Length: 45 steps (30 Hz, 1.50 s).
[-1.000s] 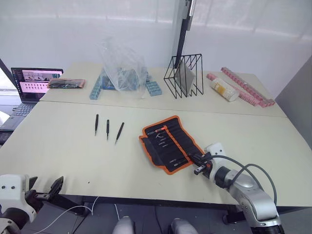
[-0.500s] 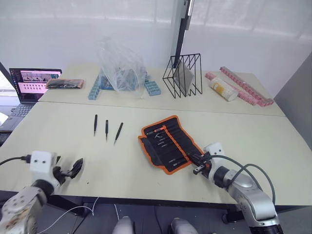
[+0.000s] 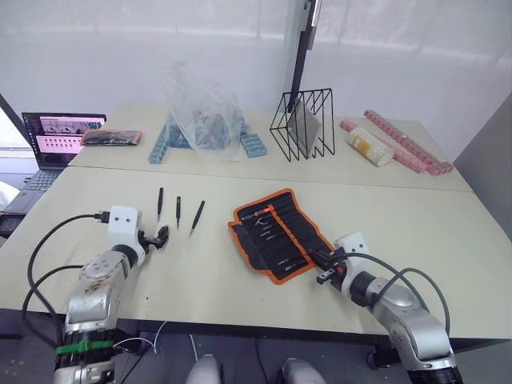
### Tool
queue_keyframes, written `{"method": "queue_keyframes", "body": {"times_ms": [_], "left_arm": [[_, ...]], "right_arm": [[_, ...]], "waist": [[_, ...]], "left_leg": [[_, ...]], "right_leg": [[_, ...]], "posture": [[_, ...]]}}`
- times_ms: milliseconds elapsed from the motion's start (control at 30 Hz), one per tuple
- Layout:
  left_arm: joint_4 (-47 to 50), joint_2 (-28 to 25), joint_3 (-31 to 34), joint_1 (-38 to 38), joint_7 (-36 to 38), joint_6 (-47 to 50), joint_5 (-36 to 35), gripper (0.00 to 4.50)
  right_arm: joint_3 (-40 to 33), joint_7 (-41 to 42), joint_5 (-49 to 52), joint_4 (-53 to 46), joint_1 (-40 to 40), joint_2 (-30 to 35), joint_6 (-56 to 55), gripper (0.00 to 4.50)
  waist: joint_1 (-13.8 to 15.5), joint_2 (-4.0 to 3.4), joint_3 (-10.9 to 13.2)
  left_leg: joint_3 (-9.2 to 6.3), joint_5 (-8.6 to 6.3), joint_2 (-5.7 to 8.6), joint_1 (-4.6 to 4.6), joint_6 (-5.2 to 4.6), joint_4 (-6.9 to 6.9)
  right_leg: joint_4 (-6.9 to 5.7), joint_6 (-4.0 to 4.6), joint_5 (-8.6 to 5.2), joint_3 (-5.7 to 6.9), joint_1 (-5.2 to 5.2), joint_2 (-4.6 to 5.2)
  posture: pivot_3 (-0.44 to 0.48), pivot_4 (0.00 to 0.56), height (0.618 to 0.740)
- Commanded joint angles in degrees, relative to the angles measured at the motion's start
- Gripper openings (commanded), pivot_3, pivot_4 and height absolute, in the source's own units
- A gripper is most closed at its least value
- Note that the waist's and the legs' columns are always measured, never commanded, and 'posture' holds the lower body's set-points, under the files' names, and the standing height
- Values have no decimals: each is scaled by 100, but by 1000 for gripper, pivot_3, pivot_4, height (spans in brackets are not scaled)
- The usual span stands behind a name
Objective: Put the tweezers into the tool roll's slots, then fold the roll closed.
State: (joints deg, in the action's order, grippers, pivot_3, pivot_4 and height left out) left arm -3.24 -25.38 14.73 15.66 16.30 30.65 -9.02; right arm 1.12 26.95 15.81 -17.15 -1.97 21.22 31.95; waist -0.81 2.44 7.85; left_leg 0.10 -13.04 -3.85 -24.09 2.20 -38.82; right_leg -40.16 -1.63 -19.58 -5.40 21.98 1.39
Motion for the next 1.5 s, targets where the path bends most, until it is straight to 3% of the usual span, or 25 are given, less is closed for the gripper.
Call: {"method": "queue_keyframes", "body": {"times_ms": [33, 300, 500, 767, 1200, 1333, 1500], "left_arm": [[-738, 24, -203, 335, -244, -118, 276, 4454], [-2290, 24, -567, 1278, -128, -774, 512, 4454], [-3056, 60, -612, 1654, -83, -1166, 511, 2640], [-3120, 139, -592, 1633, -142, -1185, 466, 16], [-2357, -239, -267, 1338, -337, -1211, 423, 16], [-1426, -560, -137, 1020, -105, -1071, 312, 16], [95, -1013, -149, 502, 796, -573, -171, 16]], "right_arm": [[82, -81, -66, 117, -8, -36, 88, 0], [75, -146, -50, 78, -26, -36, 123, 0], [68, -165, -30, 29, -3, -20, 143, 0], [43, -175, -9, -25, 15, 9, 178, 0], [87, -133, -22, 45, -63, -3, 176, 0], [95, -107, -24, 66, -95, 6, 170, 0], [92, -74, -34, 119, -137, 29, 168, 0]], "waist": [[7, -14, -7], [30, -47, -24], [34, -53, -24], [7, -63, -24], [-101, -71, -19], [-144, -64, -15], [-104, -38, 5]], "left_leg": [[0, 0, 0, 2, 0, 0], [-1, 2, 5, 15, 0, -1], [-2, 2, 8, 29, 0, 0], [-3, 1, 7, 34, 0, 3], [-3, 0, -1, 29, 1, 15], [-7, 1, -1, -20, 1, 21], [-11, 0, 4, -26, 2, 20]], "right_leg": [[0, 0, 0, 0, -2, 0], [0, -3, -1, 1, -20, -1], [3, -6, -2, 0, -38, -1], [4, -9, -4, 0, -44, -2], [5, -9, -4, -3, -30, -9], [2, -7, -3, -3, 23, -8], [-1, -6, -2, 2, 22, -1]], "posture": [[0, 150, 689], [0, 150, 689], [0, 150, 689], [0, 150, 689], [0, 150, 689], [0, 150, 689], [0, 150, 689]]}}
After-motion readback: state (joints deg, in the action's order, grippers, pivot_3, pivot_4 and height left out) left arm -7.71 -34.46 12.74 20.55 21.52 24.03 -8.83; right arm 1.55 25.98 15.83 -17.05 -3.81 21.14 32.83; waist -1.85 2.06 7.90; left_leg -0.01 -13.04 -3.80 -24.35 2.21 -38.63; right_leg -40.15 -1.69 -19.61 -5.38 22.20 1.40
